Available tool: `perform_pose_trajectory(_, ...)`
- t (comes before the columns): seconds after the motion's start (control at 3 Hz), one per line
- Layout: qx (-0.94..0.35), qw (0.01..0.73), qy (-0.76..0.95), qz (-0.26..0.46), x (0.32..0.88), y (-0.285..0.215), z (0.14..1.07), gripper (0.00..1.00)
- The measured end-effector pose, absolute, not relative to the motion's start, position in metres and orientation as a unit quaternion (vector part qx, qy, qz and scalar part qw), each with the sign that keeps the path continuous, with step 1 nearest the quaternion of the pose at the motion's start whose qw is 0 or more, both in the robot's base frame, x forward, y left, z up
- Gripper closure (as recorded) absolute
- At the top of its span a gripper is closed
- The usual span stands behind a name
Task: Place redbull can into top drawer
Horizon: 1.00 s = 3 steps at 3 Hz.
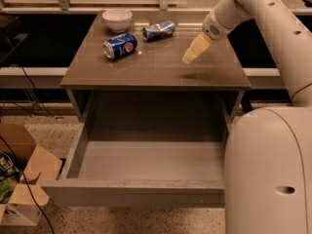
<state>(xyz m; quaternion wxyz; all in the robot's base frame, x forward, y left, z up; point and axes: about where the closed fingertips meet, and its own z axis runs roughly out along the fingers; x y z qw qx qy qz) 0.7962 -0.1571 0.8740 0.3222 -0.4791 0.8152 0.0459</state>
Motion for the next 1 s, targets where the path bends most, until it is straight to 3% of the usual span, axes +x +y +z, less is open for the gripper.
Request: perform_pose_trajectory(1.0,-0.513,0.347,0.782,0.07,0.811,-0.119,0.882,0.0)
